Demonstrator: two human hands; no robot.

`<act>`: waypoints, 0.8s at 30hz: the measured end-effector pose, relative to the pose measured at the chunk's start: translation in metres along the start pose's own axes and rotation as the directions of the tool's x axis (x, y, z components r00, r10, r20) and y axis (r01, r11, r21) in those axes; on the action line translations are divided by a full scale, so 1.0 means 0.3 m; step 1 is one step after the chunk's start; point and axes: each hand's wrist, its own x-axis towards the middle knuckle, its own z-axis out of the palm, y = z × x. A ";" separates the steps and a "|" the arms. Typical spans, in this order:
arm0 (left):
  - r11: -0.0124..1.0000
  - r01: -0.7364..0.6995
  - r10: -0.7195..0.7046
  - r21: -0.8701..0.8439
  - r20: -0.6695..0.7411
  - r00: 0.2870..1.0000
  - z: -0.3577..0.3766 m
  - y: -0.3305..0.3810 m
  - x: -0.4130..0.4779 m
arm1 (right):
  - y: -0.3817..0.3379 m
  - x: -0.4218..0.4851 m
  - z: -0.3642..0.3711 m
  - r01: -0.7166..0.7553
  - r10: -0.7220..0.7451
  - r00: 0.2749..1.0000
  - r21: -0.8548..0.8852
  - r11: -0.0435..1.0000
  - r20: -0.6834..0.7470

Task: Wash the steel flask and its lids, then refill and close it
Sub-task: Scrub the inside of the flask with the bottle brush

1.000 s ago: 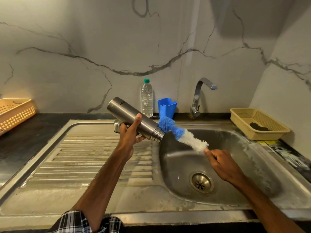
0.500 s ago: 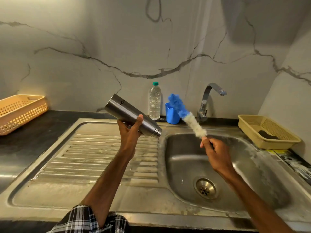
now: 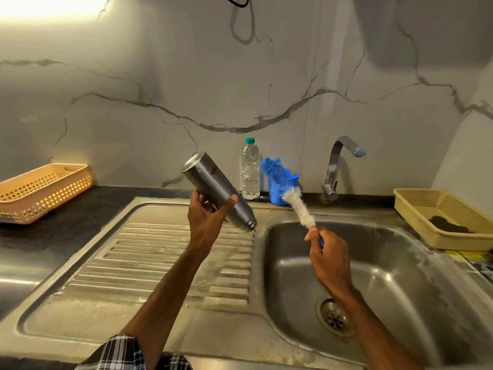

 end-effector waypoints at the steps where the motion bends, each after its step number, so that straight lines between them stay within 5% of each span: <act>1: 0.998 -0.030 0.029 0.049 0.019 0.999 0.025 0.004 0.005 | 0.004 0.003 0.000 -0.004 0.004 1.000 -0.002 1.000 0.001; 8: 0.945 -0.175 0.144 0.278 0.126 0.981 0.215 0.009 0.104 | 0.009 0.010 -0.018 -0.013 0.013 0.999 0.000 1.000 -0.040; 24: 0.814 -0.221 0.090 0.538 0.258 0.962 0.300 -0.053 0.221 | 0.062 0.040 -0.003 -0.111 0.106 0.989 -0.049 0.993 -0.100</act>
